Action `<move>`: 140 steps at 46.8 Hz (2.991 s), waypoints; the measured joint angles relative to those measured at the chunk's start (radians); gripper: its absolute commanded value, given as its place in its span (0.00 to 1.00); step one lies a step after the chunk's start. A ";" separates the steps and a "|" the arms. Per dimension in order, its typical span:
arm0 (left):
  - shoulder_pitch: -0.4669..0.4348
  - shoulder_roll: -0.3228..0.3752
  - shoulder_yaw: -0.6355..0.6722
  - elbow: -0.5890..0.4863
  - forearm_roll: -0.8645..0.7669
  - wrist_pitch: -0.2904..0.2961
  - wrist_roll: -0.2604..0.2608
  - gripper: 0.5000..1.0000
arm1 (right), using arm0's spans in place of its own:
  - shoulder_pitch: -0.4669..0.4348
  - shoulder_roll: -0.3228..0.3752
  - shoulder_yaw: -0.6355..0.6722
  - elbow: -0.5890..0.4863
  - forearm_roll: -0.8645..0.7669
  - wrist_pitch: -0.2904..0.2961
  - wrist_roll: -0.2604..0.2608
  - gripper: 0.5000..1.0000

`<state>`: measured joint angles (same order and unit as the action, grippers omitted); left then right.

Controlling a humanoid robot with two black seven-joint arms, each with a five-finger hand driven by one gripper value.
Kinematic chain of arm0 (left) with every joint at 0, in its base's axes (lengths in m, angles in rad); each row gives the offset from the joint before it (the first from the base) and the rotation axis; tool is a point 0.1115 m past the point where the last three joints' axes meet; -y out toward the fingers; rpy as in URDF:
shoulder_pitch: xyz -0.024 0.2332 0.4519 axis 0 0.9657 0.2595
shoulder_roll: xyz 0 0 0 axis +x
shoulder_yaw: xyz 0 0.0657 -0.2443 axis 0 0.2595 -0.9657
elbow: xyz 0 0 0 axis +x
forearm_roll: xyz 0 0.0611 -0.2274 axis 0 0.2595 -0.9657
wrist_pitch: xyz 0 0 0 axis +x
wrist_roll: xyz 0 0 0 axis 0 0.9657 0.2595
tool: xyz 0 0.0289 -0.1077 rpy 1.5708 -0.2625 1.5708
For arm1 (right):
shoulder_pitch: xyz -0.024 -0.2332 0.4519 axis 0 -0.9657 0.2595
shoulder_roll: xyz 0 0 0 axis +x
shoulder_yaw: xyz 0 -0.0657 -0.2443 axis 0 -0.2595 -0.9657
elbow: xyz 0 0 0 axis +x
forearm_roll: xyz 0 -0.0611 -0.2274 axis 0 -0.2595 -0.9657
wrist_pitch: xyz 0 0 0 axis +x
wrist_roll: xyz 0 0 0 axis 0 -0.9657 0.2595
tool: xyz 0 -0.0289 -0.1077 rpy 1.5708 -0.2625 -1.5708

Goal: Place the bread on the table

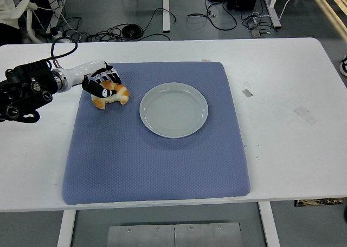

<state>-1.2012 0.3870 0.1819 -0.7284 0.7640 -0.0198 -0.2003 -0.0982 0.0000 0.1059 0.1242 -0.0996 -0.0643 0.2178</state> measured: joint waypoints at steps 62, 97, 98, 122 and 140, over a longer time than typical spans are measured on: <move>-0.001 -0.016 -0.108 0.021 -0.098 0.083 0.005 0.95 | 0.000 0.000 0.000 0.000 0.000 0.000 0.000 1.00; 0.111 -0.042 -0.360 0.132 -0.337 0.098 -0.003 0.96 | 0.000 0.000 0.000 0.000 0.000 0.000 0.000 1.00; 0.118 -0.042 -0.372 0.135 -0.342 0.098 -0.003 0.96 | 0.000 0.000 0.000 0.000 0.000 0.000 0.000 1.00; 0.169 -0.104 -0.518 0.252 -0.482 0.130 0.007 0.96 | 0.000 0.000 0.000 0.000 0.001 0.000 0.000 1.00; 0.182 -0.152 -0.533 0.265 -0.588 0.135 0.006 0.96 | 0.000 0.000 0.000 0.000 0.000 0.000 0.000 1.00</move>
<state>-1.0192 0.2350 -0.3509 -0.4631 0.1755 0.1150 -0.1945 -0.0984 0.0000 0.1059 0.1243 -0.0996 -0.0644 0.2178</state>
